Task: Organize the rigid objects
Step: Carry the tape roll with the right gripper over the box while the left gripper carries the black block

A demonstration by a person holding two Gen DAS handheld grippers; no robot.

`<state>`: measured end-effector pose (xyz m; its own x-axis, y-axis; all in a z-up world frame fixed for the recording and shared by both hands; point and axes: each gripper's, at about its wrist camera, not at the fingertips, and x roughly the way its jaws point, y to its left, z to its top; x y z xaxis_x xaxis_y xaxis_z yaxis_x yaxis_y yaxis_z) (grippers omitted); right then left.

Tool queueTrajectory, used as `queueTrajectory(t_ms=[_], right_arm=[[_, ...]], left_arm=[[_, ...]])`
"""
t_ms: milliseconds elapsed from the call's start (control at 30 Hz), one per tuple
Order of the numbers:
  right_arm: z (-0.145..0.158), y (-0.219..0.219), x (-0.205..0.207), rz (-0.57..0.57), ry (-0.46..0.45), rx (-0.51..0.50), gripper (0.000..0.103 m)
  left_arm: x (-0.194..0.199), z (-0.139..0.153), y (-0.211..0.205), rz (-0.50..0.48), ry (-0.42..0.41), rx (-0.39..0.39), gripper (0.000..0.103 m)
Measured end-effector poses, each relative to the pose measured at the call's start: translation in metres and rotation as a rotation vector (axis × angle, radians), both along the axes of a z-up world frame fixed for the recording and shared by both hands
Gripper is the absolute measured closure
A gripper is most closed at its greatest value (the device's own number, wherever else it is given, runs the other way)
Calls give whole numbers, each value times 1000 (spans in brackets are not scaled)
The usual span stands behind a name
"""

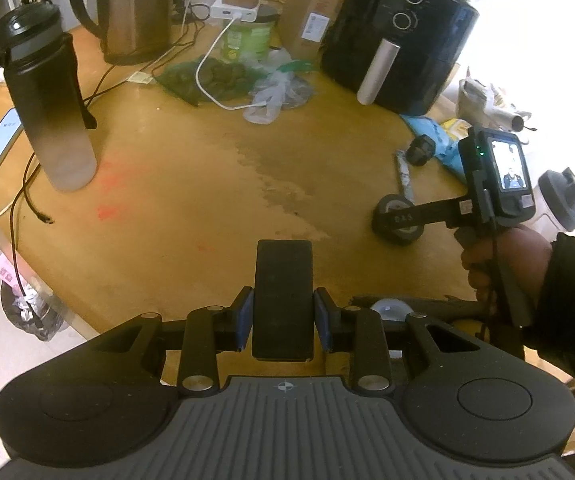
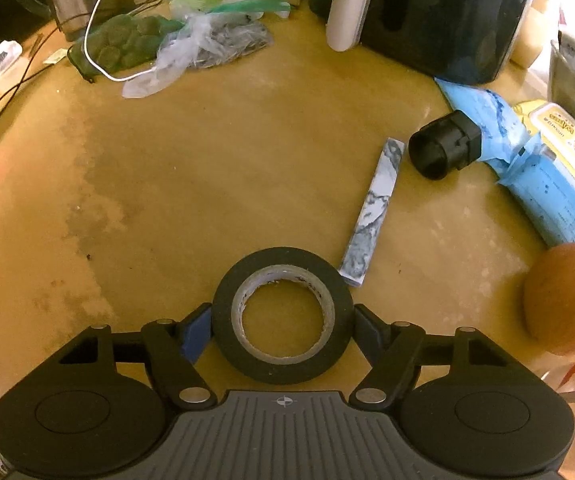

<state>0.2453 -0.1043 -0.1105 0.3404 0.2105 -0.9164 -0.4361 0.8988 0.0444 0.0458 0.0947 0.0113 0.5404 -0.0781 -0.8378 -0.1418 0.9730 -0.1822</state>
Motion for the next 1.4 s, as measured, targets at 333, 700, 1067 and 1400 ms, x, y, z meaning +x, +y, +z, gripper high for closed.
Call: queueTrajectory(t_ms=[333,700,1067,1400], right_arm=[[16,-14,-8,-25,7,63,28],[41,-31,-21,-50,-17,110,28],[63,-55,-39,-83,-44,159,28],[82,-79,-61,-109,-57,210,28]], left_arm=[[1,0,-7,-35,0,9,72],[4,5,-21,-96,-14,24,71],[7,13,-32,-146,-38,40,72],[3,14,-46,-194,-42,36,72]])
